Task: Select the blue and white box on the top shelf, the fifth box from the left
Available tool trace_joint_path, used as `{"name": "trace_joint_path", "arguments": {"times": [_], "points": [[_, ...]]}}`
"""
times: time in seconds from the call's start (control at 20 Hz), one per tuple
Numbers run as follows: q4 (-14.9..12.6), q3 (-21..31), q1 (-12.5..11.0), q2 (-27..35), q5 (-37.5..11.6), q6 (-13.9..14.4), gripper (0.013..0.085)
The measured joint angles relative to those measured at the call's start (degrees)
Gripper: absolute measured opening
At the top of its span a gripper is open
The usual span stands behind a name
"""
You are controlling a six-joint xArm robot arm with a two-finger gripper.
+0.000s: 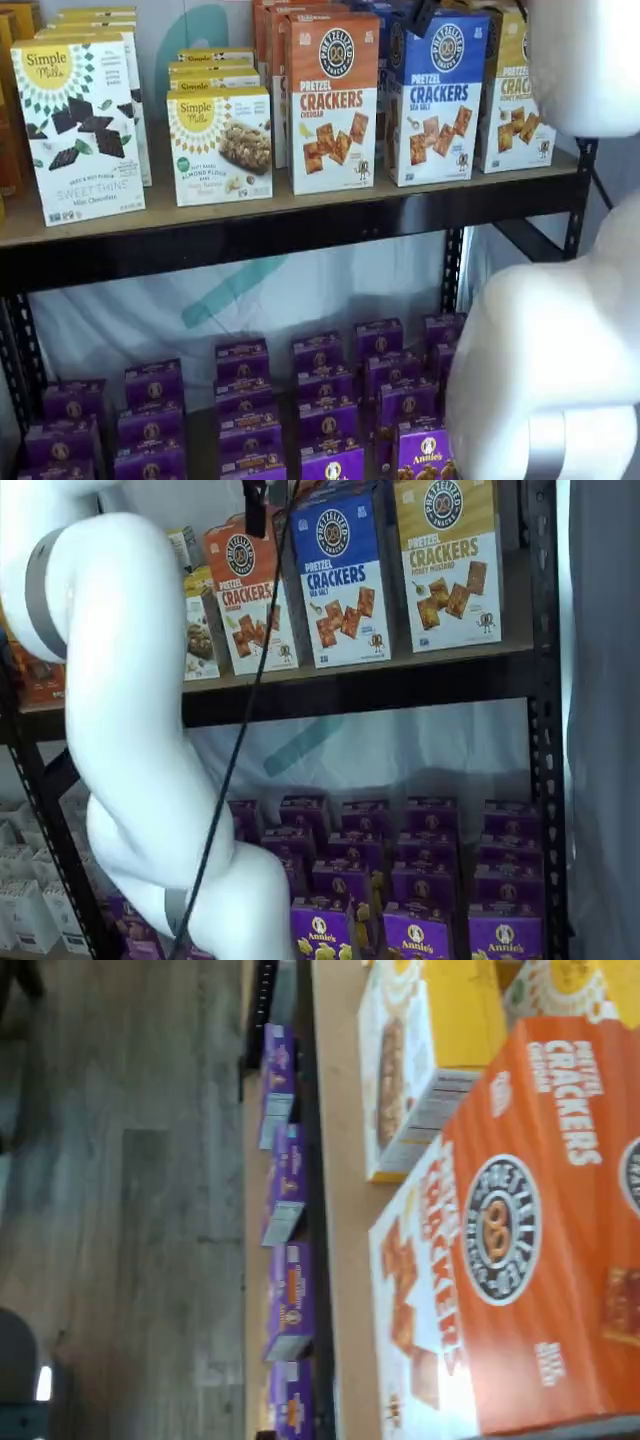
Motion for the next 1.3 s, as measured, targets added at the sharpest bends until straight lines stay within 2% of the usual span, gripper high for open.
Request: {"name": "trace_joint_path", "arguments": {"times": [0.3,0.6,1.3], "points": [[0.86,0.83,0.07,0.59,-4.00,-0.24,0.0850],[1.36,-1.17,-0.34,2.98,-5.79,-0.63,0.0850],[-1.38,-2.29,-1.86,5.80,-9.83,-4.13,0.0850]]}}
